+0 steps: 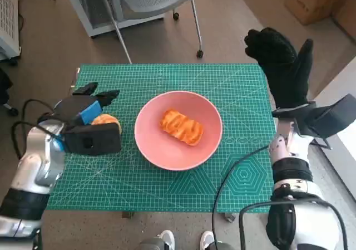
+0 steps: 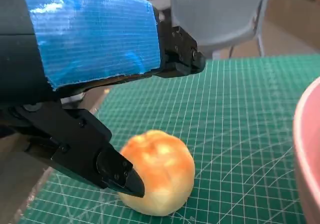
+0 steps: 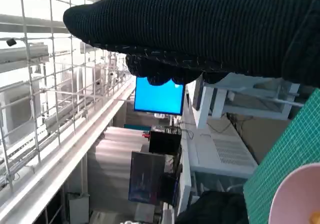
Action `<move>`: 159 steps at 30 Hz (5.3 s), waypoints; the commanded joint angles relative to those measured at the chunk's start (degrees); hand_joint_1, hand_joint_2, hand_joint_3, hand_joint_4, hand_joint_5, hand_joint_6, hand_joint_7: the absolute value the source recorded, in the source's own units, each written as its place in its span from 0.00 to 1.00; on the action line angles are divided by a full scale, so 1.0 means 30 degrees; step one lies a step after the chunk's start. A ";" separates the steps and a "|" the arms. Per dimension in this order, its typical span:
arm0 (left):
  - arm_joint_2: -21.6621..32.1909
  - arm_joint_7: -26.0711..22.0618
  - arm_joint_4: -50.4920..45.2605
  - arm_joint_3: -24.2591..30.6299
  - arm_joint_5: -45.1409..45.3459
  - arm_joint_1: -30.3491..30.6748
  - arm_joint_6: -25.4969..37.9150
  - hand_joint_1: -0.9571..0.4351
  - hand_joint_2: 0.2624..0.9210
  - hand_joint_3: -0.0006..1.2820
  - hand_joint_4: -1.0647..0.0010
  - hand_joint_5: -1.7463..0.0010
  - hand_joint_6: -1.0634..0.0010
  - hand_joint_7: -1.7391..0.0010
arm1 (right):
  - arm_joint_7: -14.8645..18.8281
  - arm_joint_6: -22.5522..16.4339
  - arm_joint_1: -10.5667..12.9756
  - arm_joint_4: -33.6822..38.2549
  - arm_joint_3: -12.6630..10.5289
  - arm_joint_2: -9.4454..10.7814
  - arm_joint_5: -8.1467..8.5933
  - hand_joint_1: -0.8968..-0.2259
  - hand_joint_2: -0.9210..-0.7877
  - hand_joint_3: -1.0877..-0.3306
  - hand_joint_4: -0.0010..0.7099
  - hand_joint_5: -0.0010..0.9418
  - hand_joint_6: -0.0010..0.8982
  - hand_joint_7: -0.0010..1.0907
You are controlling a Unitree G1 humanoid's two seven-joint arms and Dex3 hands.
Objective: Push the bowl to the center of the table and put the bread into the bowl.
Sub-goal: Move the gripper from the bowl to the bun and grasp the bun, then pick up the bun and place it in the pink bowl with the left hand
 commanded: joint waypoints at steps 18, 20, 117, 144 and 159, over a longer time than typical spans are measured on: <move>-0.2179 0.1287 0.7254 -0.2694 0.0723 -0.2962 0.1484 0.64 0.72 0.01 0.89 1.00 0.71 0.99 | 0.0256 -0.0087 0.0793 -0.0188 -0.0098 -0.0151 0.0267 0.41 0.00 0.41 0.15 0.00 0.27 0.00; -0.2304 0.0990 0.7486 -0.2883 0.0706 -0.3123 0.1757 0.65 0.72 0.01 0.89 1.00 0.71 0.99 | 0.0145 -0.0153 0.0822 -0.0202 -0.0082 -0.0159 0.0220 0.41 0.00 0.41 0.16 0.00 0.27 0.00; 0.1574 -0.2075 -1.1030 0.1287 0.0890 -0.0536 0.3626 0.69 0.98 0.02 0.26 0.40 0.36 0.35 | -0.0882 -0.0161 0.1059 0.0029 0.0397 0.0298 -0.0243 0.39 0.00 0.40 0.14 0.00 0.29 0.01; -0.3857 -0.2584 -0.8270 -0.3232 0.3237 -0.4672 0.1083 0.69 1.00 0.03 0.30 0.32 0.37 0.40 | -0.0543 -0.0595 0.1391 -0.0390 0.0500 0.0093 -0.0191 0.42 0.00 0.39 0.16 0.00 0.30 0.01; -0.5199 -0.1914 -0.5173 -0.3462 0.2533 -0.4940 0.0130 0.69 1.00 0.05 0.32 0.37 0.43 0.30 | -0.0396 -0.0620 0.1736 -0.0778 0.0318 -0.0082 0.0084 0.44 0.00 0.38 0.16 0.00 0.29 0.00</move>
